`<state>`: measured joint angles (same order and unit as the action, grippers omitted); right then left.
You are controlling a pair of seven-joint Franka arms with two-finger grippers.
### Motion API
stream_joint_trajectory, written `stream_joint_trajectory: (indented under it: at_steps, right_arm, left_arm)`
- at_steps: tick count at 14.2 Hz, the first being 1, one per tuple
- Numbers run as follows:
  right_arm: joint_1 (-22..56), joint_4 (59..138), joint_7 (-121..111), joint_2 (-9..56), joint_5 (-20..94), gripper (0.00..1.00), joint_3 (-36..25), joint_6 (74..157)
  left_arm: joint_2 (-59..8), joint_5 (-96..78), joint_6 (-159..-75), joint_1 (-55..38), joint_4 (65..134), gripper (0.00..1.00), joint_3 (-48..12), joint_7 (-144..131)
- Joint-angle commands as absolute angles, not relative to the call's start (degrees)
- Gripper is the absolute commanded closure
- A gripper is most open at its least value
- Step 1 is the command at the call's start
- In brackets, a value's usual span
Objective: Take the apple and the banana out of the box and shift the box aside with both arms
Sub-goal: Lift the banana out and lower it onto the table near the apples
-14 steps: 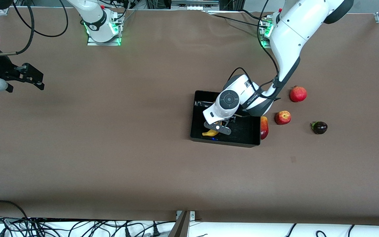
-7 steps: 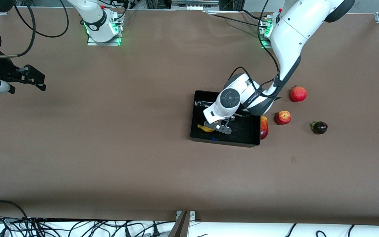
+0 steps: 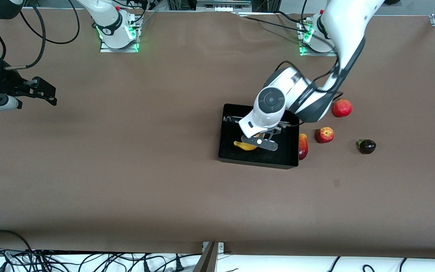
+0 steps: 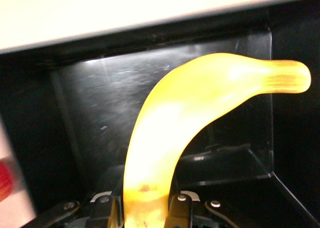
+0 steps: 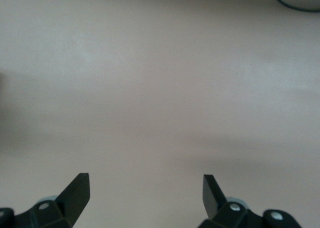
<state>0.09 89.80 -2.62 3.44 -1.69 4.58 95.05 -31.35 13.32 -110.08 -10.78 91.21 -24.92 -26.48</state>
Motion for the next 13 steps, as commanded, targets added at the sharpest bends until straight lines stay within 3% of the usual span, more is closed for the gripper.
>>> stream_joint_trajectory:
  at_steps: [1, 3, 6, 10, 13]
  right_arm:
    - [1.3, 89.6, -2.3, 3.0, -0.7, 0.00, 5.2, 93.8]
    - [1.9, 89.6, -2.3, 3.3, -0.7, 0.00, 5.2, 93.8]
    - [3.6, 90.2, -2.3, 3.8, -0.7, 0.00, 5.2, 93.8]
    - [5.2, 89.9, -2.3, 5.8, -0.6, 0.00, 5.2, 94.8]
    - [5.7, 89.8, -2.3, 6.3, -0.5, 0.00, 5.2, 95.0]
  left_arm:
    - [-30.3, 12.5, -97.2, -7.0, 84.0, 1.00, -25.1, -25.1]
    - [-30.8, 13.2, -92.7, -2.4, 83.7, 1.00, -24.4, -17.4]
    - [-35.5, 15.6, -94.1, 8.7, 83.6, 1.00, -23.6, -2.1]
    - [-41.6, 24.9, -108.0, 12.7, 83.8, 1.00, -20.4, 6.4]
    - [-45.1, 25.7, -113.1, 13.8, 84.1, 1.00, -19.3, 6.8]
